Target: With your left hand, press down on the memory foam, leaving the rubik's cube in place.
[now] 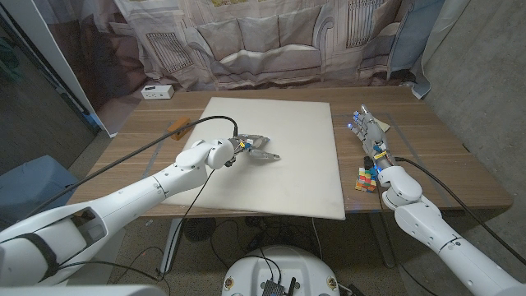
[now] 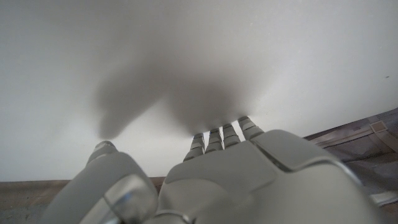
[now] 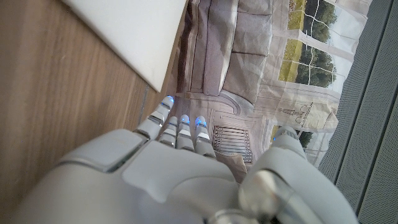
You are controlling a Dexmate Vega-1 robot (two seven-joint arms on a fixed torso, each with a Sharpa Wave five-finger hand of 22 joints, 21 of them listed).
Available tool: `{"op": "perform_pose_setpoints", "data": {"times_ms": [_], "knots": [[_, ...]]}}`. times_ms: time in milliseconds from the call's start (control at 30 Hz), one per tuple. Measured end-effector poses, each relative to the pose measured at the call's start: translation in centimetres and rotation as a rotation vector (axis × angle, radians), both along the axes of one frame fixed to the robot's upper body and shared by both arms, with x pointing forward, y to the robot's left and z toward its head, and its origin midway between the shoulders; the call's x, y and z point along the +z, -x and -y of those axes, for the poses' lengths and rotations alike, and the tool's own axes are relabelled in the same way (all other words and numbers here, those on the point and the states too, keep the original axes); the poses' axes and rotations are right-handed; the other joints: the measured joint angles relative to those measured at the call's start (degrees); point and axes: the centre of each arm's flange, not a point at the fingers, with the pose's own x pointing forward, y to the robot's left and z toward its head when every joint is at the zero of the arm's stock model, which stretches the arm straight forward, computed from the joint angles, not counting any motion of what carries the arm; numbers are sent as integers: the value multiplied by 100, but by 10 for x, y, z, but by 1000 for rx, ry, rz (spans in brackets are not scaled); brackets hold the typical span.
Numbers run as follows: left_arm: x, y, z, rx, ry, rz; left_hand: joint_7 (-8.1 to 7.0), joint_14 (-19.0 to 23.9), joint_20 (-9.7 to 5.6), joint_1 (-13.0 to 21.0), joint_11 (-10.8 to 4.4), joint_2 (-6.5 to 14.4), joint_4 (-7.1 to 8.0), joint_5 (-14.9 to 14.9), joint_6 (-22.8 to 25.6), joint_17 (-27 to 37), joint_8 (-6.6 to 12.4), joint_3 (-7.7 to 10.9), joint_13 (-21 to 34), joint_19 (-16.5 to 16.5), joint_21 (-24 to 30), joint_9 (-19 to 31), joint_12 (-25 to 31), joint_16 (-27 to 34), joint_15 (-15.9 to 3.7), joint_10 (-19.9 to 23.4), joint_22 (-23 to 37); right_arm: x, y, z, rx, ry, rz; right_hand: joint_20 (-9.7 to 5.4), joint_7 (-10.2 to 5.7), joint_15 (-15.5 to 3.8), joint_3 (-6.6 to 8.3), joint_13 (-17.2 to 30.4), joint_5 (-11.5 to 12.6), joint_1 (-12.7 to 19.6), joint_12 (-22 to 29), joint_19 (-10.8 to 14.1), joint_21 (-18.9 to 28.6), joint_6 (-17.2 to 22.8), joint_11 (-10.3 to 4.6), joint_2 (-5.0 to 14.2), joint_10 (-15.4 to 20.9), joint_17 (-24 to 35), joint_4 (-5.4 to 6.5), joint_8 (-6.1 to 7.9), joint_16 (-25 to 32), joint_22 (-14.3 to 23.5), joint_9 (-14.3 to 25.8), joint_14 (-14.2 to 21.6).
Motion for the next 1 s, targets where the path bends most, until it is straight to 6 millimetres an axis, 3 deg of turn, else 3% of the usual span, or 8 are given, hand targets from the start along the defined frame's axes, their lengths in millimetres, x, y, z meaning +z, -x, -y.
{"op": "perform_pose_setpoints", "data": {"times_ms": [1000], "knots": [[12,8,-2,7,27,85,3,109,-32,98,-26,98,-39,0,103,8,1,39,-4,86,12,0,45,1,-64,81,14,0,1,2,3,-3,9,32,-21,-1,-23,-1,0,0,0,31,0,21,21,0,20,0,-23,0,0,0,0,-1]]}}
